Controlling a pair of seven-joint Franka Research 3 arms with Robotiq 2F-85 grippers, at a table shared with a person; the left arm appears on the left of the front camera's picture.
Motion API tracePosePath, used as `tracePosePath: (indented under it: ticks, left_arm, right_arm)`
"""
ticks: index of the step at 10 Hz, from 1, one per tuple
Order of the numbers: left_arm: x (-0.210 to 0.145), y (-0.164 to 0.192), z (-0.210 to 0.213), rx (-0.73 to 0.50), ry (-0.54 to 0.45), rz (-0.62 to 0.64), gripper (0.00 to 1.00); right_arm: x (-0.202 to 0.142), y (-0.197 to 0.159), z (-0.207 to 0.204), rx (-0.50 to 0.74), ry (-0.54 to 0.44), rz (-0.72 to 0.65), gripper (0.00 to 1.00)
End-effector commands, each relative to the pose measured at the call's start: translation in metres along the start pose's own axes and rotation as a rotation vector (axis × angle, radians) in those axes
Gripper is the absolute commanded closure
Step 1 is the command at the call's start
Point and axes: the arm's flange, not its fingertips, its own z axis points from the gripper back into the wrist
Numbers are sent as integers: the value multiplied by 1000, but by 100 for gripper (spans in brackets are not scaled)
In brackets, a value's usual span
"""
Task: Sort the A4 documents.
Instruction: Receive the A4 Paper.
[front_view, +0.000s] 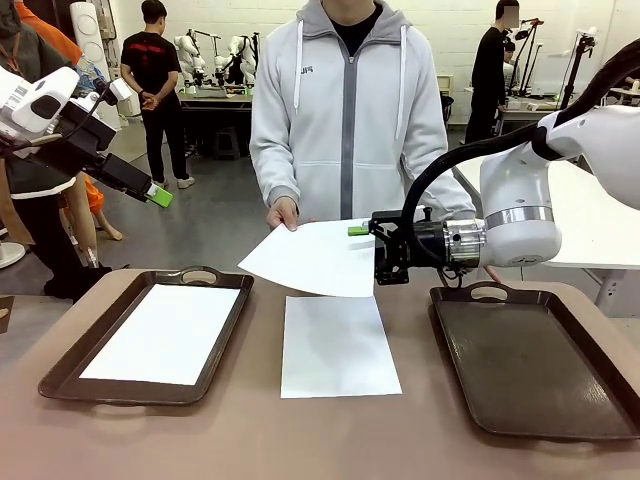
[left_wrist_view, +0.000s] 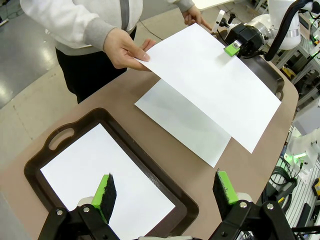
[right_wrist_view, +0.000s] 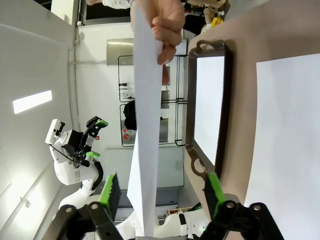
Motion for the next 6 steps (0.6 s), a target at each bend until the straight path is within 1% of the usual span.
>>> tracePosePath:
  ticks: [1, 2, 3, 4, 5, 6]
  left_arm:
    - [0, 0, 0, 0, 0, -1, 0]
    - [0, 0, 0, 0, 0, -1, 0]
    - [0, 0, 0, 0, 0, -1, 0]
    - [0, 0, 0, 0, 0, -1, 0]
    - [0, 0, 0, 0, 0, -1, 0]
    - [0, 0, 0, 0, 0, -1, 0]
  right_arm:
    - [0, 2, 3, -27, -29, -12, 37]
    - [0, 2, 4, -26, -31, -14, 41]
    - [1, 2, 4, -24, -24, -16, 56]
    - [0, 2, 3, -22, -20, -17, 60]
    - [0, 1, 0, -19, -11, -22, 76]
    - [0, 1, -2, -24, -5, -22, 80]
